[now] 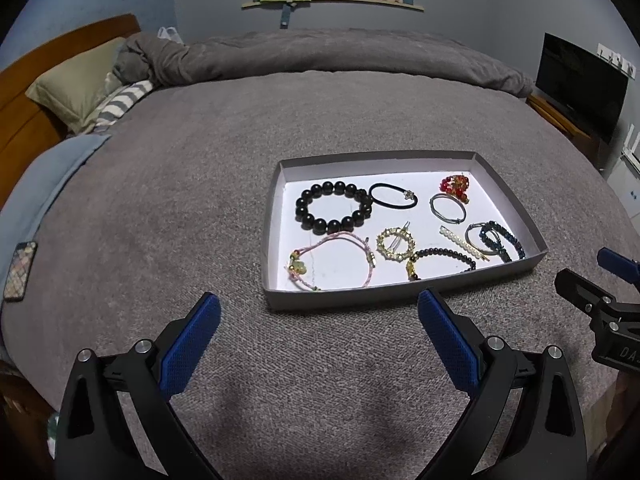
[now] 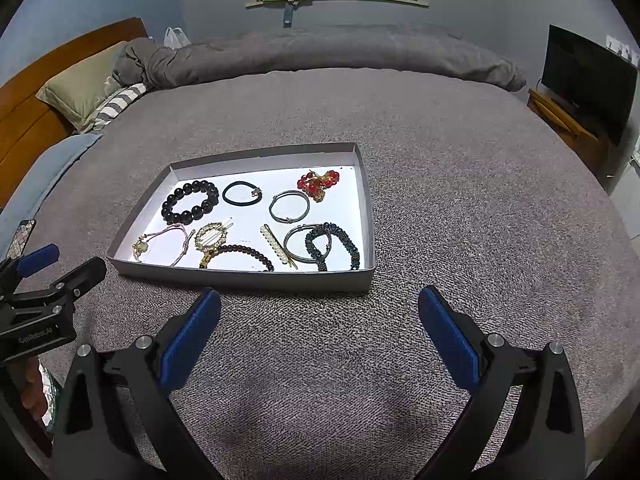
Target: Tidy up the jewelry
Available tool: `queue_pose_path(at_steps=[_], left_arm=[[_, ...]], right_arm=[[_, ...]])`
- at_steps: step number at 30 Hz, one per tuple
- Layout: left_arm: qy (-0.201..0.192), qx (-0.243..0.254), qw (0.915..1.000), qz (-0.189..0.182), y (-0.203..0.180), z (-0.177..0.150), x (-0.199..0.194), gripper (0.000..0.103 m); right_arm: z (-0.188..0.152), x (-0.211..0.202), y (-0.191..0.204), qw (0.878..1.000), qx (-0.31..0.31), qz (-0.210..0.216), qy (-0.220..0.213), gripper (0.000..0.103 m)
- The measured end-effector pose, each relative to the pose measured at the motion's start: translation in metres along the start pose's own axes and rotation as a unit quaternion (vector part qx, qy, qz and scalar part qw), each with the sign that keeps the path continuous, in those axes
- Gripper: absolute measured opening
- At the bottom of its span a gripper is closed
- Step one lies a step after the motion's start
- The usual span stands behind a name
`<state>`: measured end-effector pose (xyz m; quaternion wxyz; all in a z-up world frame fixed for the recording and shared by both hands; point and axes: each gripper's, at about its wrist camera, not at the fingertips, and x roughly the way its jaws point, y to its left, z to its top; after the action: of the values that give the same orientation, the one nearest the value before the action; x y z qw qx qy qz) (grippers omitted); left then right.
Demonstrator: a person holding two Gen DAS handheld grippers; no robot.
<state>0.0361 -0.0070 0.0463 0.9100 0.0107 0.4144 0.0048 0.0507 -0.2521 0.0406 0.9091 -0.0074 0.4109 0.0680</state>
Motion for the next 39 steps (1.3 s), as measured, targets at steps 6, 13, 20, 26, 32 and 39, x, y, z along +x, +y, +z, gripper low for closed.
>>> queue_pose_path(at_steps=[6,13,20,26,32,39], left_arm=[[-0.001,0.001,1.0000,0.000,-0.0005,0.0001,-0.0006,0.100],[-0.002,0.002,1.0000,0.000,-0.0007,0.0010,-0.0013,0.100],[-0.002,0.006,1.0000,-0.001,-0.0020,0.0009,-0.0012,0.100],[0.000,0.008,1.0000,-0.005,-0.0023,0.0011,-0.0016,0.100],[0.000,0.010,0.9999,-0.003,-0.0033,0.0012,-0.0015,0.100],[-0.001,0.011,0.9999,-0.001,-0.0036,0.0009,-0.0025,0.100]], right_arm=[[-0.0002,-0.0008,0.0004,1.000,0.000,0.001,-0.001,0.097],[-0.0001,-0.0010,0.0008,1.000,-0.002,0.001,-0.002,0.097],[0.0001,-0.0007,-0.0002,1.000,-0.003,-0.001,-0.003,0.097],[-0.0001,-0.0013,-0.0005,1.000,-0.005,-0.003,-0.004,0.097],[-0.0009,-0.0026,0.0001,1.000,-0.007,-0.003,-0.005,0.097],[-0.0008,-0.0028,-0.0002,1.000,-0.007,-0.003,-0.005,0.097]])
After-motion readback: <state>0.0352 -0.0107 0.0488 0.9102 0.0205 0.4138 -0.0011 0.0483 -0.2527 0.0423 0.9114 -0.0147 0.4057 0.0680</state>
